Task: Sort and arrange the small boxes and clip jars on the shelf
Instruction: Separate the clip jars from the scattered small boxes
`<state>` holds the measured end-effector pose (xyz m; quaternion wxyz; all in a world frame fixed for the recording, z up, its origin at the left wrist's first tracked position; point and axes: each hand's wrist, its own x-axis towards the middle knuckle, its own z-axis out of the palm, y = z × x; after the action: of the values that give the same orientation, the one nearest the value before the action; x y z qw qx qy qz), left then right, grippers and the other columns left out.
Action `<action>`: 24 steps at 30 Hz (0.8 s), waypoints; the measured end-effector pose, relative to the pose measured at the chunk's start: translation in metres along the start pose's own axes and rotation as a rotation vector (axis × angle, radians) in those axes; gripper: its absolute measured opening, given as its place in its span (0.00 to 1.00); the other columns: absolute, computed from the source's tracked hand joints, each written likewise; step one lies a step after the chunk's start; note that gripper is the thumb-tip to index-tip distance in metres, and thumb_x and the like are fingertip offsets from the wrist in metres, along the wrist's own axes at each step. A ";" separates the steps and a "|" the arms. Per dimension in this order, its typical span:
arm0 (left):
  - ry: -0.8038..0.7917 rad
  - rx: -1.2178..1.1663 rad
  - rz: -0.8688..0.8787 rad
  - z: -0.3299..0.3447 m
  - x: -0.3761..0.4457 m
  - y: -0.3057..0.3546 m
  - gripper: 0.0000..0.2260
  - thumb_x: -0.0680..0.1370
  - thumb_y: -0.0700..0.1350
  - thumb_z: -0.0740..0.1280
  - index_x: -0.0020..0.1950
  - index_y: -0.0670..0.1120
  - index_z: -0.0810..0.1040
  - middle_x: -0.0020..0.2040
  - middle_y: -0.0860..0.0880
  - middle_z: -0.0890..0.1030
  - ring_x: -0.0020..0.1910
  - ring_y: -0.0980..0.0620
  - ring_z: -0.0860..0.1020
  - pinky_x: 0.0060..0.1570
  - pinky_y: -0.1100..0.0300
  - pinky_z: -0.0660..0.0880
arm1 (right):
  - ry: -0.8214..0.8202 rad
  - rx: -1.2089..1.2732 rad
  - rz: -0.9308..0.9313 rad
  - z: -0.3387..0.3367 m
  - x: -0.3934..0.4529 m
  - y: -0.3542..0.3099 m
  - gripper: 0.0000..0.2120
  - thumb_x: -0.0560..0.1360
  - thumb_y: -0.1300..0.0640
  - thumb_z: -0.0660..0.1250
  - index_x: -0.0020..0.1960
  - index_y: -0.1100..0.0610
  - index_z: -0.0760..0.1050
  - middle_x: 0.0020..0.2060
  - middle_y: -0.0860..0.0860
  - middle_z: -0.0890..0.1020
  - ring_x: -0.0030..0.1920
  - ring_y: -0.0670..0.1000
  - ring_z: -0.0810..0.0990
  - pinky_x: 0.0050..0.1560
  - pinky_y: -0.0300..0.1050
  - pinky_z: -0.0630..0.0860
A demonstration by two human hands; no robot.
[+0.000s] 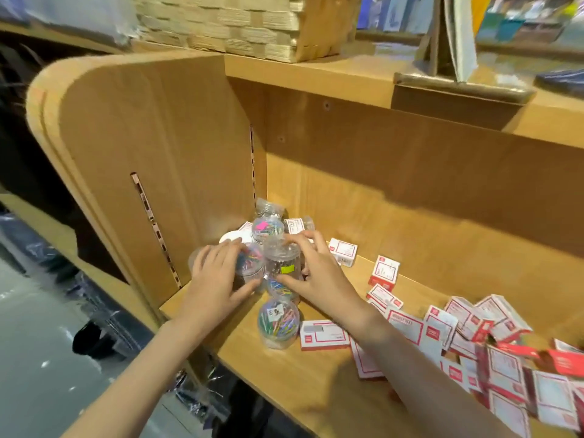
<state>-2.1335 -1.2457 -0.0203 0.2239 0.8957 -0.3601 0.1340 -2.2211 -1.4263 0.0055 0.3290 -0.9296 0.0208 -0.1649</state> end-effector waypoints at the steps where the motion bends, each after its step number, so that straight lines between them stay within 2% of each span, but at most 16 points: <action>1: 0.019 -0.052 0.022 -0.002 -0.002 -0.001 0.24 0.70 0.61 0.58 0.59 0.48 0.71 0.62 0.48 0.75 0.64 0.49 0.68 0.66 0.55 0.51 | -0.020 0.002 -0.003 -0.001 -0.004 0.001 0.28 0.69 0.51 0.72 0.64 0.43 0.63 0.60 0.44 0.62 0.50 0.46 0.74 0.55 0.51 0.75; 5: 0.178 -0.234 0.043 -0.010 -0.011 0.007 0.18 0.71 0.51 0.59 0.59 0.45 0.70 0.60 0.46 0.75 0.59 0.50 0.69 0.60 0.57 0.59 | -0.043 0.030 -0.005 -0.012 -0.020 0.003 0.32 0.71 0.54 0.71 0.67 0.36 0.59 0.62 0.42 0.61 0.54 0.46 0.74 0.57 0.46 0.74; 7: 0.254 -0.285 0.023 -0.013 -0.013 0.021 0.16 0.72 0.48 0.58 0.57 0.44 0.71 0.57 0.47 0.76 0.55 0.50 0.70 0.56 0.59 0.62 | 0.003 0.041 0.037 -0.026 -0.031 0.006 0.30 0.72 0.54 0.70 0.69 0.40 0.61 0.62 0.42 0.64 0.53 0.41 0.72 0.56 0.38 0.70; 9: 0.249 -0.340 0.056 -0.011 -0.012 0.039 0.15 0.73 0.45 0.57 0.57 0.43 0.72 0.55 0.47 0.76 0.54 0.49 0.72 0.54 0.56 0.67 | 0.066 0.038 0.097 -0.046 -0.050 0.015 0.24 0.73 0.56 0.69 0.66 0.47 0.66 0.58 0.44 0.67 0.48 0.39 0.72 0.50 0.30 0.68; 11: 0.196 -0.371 0.109 -0.006 -0.010 0.061 0.15 0.74 0.45 0.56 0.58 0.43 0.72 0.55 0.47 0.76 0.56 0.51 0.71 0.56 0.60 0.65 | 0.163 -0.062 0.150 -0.072 -0.075 0.029 0.18 0.72 0.59 0.69 0.59 0.49 0.70 0.54 0.45 0.70 0.47 0.42 0.74 0.47 0.25 0.66; 14: 0.129 -0.399 0.182 0.005 -0.010 0.097 0.15 0.74 0.44 0.56 0.58 0.44 0.72 0.56 0.49 0.75 0.57 0.53 0.70 0.56 0.63 0.61 | 0.226 -0.187 0.255 -0.111 -0.122 0.052 0.12 0.72 0.56 0.69 0.55 0.55 0.75 0.49 0.49 0.73 0.46 0.47 0.74 0.45 0.29 0.65; 17: 0.070 -0.414 0.296 0.020 -0.013 0.133 0.15 0.74 0.44 0.57 0.59 0.45 0.72 0.58 0.49 0.75 0.59 0.51 0.70 0.60 0.56 0.63 | 0.294 -0.325 0.332 -0.143 -0.169 0.078 0.17 0.69 0.48 0.68 0.52 0.57 0.77 0.48 0.52 0.75 0.50 0.51 0.71 0.48 0.35 0.60; 19: 0.015 -0.435 0.350 0.031 -0.015 0.158 0.15 0.74 0.45 0.57 0.60 0.45 0.73 0.60 0.49 0.75 0.61 0.51 0.70 0.61 0.57 0.63 | 0.349 -0.369 0.416 -0.160 -0.196 0.092 0.15 0.69 0.54 0.73 0.53 0.58 0.77 0.50 0.55 0.75 0.53 0.54 0.71 0.49 0.36 0.59; 21: -0.027 -0.423 0.394 0.042 -0.017 0.180 0.15 0.75 0.46 0.58 0.60 0.46 0.74 0.61 0.48 0.74 0.61 0.49 0.71 0.61 0.55 0.64 | 0.377 -0.401 0.467 -0.173 -0.215 0.099 0.15 0.69 0.57 0.72 0.54 0.58 0.76 0.50 0.57 0.76 0.54 0.59 0.72 0.51 0.40 0.61; 24: -0.110 -0.413 0.441 0.053 -0.020 0.217 0.15 0.76 0.48 0.57 0.60 0.47 0.74 0.61 0.47 0.75 0.60 0.48 0.70 0.60 0.54 0.63 | 0.397 -0.424 0.464 -0.195 -0.243 0.106 0.20 0.69 0.46 0.64 0.53 0.59 0.77 0.50 0.58 0.77 0.53 0.61 0.74 0.54 0.46 0.65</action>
<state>-2.2961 -1.3998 -0.0083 0.3470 0.7373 -0.5771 0.0545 -2.5052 -1.5913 0.0107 0.1472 -0.8977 0.3280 -0.2548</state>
